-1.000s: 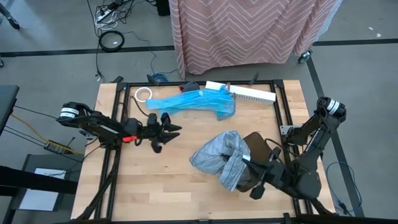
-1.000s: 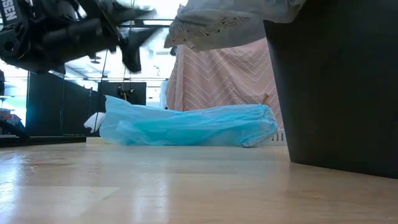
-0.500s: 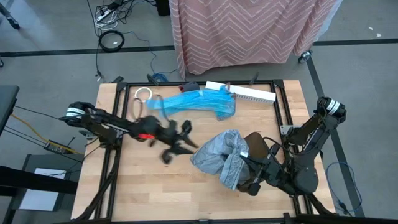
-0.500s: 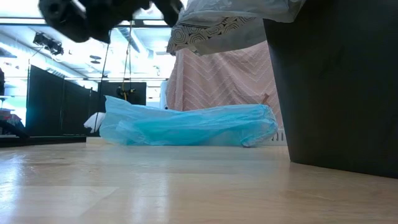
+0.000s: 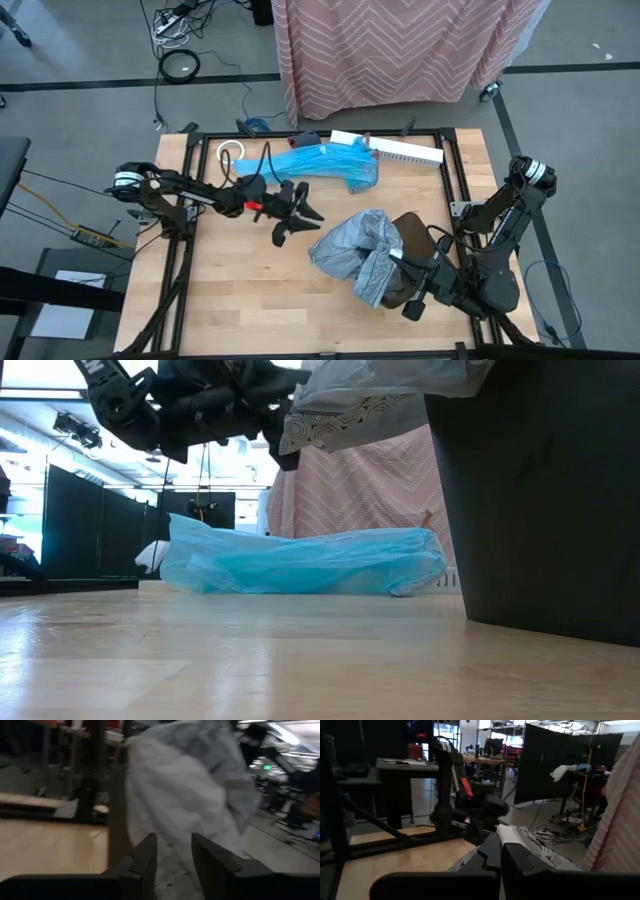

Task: Place trash/remove bag and relplace
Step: Remove the blue trash bag from the black trash bin using the drawstring

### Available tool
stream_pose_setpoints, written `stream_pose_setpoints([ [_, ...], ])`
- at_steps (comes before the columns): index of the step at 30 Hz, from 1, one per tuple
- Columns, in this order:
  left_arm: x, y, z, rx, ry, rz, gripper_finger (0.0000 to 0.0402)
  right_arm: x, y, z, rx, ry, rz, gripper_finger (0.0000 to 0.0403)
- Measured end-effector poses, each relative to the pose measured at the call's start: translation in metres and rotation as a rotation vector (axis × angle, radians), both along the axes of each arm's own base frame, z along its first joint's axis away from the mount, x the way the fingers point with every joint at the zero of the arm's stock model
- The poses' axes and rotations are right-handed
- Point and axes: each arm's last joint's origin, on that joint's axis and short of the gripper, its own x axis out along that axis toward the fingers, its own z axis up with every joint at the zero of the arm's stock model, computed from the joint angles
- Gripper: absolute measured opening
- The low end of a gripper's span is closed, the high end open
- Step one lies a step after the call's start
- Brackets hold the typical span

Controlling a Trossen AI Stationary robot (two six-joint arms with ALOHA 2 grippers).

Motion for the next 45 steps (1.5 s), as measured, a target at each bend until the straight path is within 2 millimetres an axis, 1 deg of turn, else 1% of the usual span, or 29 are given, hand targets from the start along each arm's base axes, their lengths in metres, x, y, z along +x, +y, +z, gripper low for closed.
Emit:
stream_pose_setpoints([
  [4,0.000,-0.005,0.000,0.007,-0.004,-0.047,0.0169,0.002,-0.001,0.000,-0.006,0.004,-0.009,0.0000],
  [8,0.000,-0.005,0.001,0.008,-0.008,-0.042,0.0203,0.002,-0.001,-0.001,-0.011,0.007,-0.008,0.0000],
  [13,0.002,-0.005,-0.005,-0.008,0.016,-0.036,0.0230,0.003,-0.002,-0.001,-0.011,0.007,-0.011,0.0000],
  [17,0.011,-0.004,-0.009,-0.069,0.052,-0.055,0.0237,0.004,-0.003,-0.001,-0.013,0.008,-0.019,0.0000],
  [24,0.029,-0.005,-0.007,-0.129,0.072,-0.098,0.0237,0.006,-0.005,-0.001,-0.017,0.009,-0.021,0.0000],
  [27,0.036,-0.007,-0.010,-0.159,0.103,-0.124,0.0235,0.006,-0.005,-0.001,-0.017,0.010,-0.021,0.0000],
  [30,0.042,-0.011,-0.013,-0.187,0.127,-0.148,0.0220,0.006,-0.005,-0.001,-0.017,0.010,-0.021,0.0000],
  [32,0.045,-0.012,-0.014,-0.206,0.147,-0.159,0.0197,0.006,-0.005,-0.001,-0.018,0.010,-0.021,0.0000],
  [36,0.045,-0.010,-0.013,-0.239,0.160,-0.159,0.0126,0.007,-0.005,-0.001,-0.018,0.011,-0.023,0.0000],
  [41,0.041,-0.004,-0.003,-0.274,0.144,-0.160,0.0023,0.007,-0.005,-0.001,-0.018,0.010,-0.023,0.0000],
  [43,0.039,-0.002,0.002,-0.294,0.142,-0.159,0.0009,0.007,-0.005,-0.001,-0.017,0.010,-0.026,0.0000],
  [45,0.037,-0.001,0.010,-0.323,0.134,-0.163,0.0011,0.007,-0.005,-0.001,-0.016,0.011,-0.031,0.0000],
])
